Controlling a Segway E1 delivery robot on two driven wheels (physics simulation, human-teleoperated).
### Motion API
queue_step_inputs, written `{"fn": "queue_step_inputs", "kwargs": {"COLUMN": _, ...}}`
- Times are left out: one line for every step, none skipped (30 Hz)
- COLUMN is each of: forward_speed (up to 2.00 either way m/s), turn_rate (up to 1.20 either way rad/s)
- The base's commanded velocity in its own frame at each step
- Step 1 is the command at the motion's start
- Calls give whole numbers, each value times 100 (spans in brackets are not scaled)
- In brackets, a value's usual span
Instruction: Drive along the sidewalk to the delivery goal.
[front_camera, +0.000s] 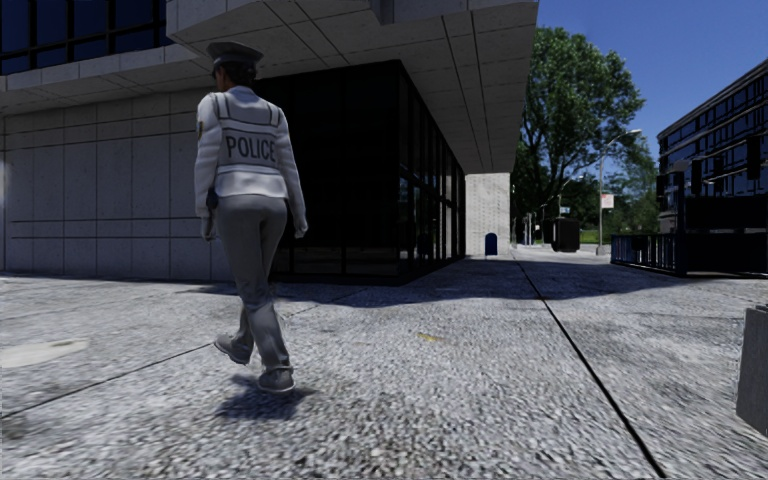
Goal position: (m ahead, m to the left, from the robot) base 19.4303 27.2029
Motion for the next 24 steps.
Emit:
{"fn": "queue_step_inputs", "kwargs": {"forward_speed": 200, "turn_rate": 62}}
{"fn": "queue_step_inputs", "kwargs": {"forward_speed": 200, "turn_rate": 13}}
{"fn": "queue_step_inputs", "kwargs": {"forward_speed": 200, "turn_rate": 1}}
{"fn": "queue_step_inputs", "kwargs": {"forward_speed": 200, "turn_rate": 1}}
{"fn": "queue_step_inputs", "kwargs": {"forward_speed": 200, "turn_rate": 0}}
{"fn": "queue_step_inputs", "kwargs": {"forward_speed": 200, "turn_rate": 0}}
{"fn": "queue_step_inputs", "kwargs": {"forward_speed": 200, "turn_rate": 0}}
{"fn": "queue_step_inputs", "kwargs": {"forward_speed": 200, "turn_rate": 0}}
{"fn": "queue_step_inputs", "kwargs": {"forward_speed": 200, "turn_rate": 0}}
{"fn": "queue_step_inputs", "kwargs": {"forward_speed": 200, "turn_rate": 0}}
{"fn": "queue_step_inputs", "kwargs": {"forward_speed": 200, "turn_rate": 0}}
{"fn": "queue_step_inputs", "kwargs": {"forward_speed": 200, "turn_rate": 0}}
{"fn": "queue_step_inputs", "kwargs": {"forward_speed": 200, "turn_rate": 0}}
{"fn": "queue_step_inputs", "kwargs": {"forward_speed": 200, "turn_rate": 0}}
{"fn": "queue_step_inputs", "kwargs": {"forward_speed": 200, "turn_rate": 0}}
{"fn": "queue_step_inputs", "kwargs": {"forward_speed": 200, "turn_rate": 0}}
{"fn": "queue_step_inputs", "kwargs": {"forward_speed": 200, "turn_rate": 0}}
{"fn": "queue_step_inputs", "kwargs": {"forward_speed": 200, "turn_rate": 0}}
{"fn": "queue_step_inputs", "kwargs": {"forward_speed": 200, "turn_rate": 0}}
{"fn": "queue_step_inputs", "kwargs": {"forward_speed": 200, "turn_rate": 0}}
{"fn": "queue_step_inputs", "kwargs": {"forward_speed": 200, "turn_rate": 0}}
{"fn": "queue_step_inputs", "kwargs": {"forward_speed": 200, "turn_rate": 0}}
{"fn": "queue_step_inputs", "kwargs": {"forward_speed": 200, "turn_rate": 0}}
{"fn": "queue_step_inputs", "kwargs": {"forward_speed": 200, "turn_rate": 0}}
